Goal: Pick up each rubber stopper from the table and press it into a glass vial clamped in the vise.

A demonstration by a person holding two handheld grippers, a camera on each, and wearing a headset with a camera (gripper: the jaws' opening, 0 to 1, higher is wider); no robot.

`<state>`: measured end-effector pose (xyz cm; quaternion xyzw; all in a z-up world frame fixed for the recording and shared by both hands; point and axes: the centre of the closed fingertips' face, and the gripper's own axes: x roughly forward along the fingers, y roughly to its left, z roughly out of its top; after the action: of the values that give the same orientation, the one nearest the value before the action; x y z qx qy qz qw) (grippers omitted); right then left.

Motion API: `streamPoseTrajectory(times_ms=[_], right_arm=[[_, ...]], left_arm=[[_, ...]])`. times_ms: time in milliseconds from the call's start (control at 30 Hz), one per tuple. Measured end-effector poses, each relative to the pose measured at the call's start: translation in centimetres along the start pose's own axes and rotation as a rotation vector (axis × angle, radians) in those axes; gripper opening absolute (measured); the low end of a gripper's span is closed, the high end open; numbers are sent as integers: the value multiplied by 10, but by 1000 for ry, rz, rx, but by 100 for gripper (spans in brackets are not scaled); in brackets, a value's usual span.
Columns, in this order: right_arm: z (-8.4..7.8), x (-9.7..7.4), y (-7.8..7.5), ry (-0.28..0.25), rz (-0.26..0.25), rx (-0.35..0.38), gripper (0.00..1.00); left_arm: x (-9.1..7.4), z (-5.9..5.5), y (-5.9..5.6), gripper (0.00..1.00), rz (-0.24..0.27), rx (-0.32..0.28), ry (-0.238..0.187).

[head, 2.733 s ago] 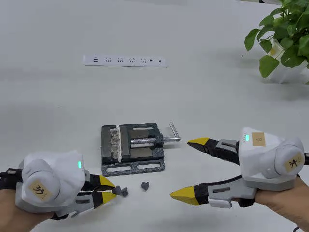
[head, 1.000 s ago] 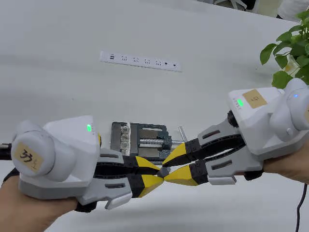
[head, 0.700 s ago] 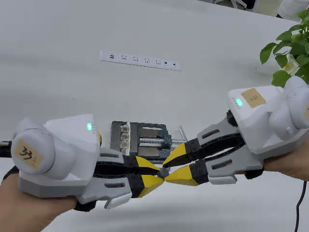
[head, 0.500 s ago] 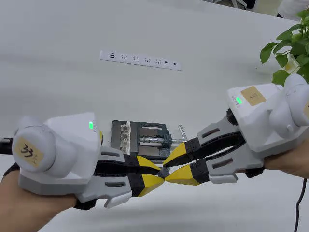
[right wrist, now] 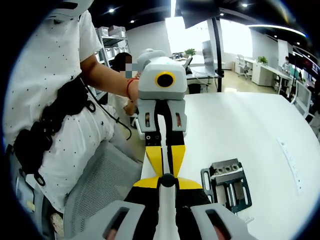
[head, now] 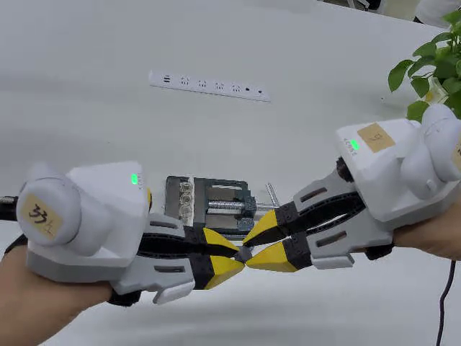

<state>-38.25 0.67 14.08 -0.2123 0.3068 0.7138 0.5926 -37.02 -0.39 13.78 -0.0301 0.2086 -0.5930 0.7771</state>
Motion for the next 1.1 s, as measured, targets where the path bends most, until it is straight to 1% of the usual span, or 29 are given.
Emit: streamPoseTrajectory(times_ms=[267,400,533,667,800,1100], right_arm=[[1,0,0,4,8,-8,5],[2,2,1,12,16,-16,5],[2,4,1,18,19,-37,6],[4,4,0,13,21,-44,6],[5,4,-1,14,18,-50,6],[5,7,-1,27,15,-34,5]], left_arm=[[-2,-1,2,3,-8,-37,-26],[-3,-2,2,3,-13,-57,-31],[-4,-3,3,3,-12,-58,-27],[-6,-2,5,3,-15,-79,-41],[-7,-2,5,3,-17,-81,-45],[-9,-4,5,3,-10,-65,-43]])
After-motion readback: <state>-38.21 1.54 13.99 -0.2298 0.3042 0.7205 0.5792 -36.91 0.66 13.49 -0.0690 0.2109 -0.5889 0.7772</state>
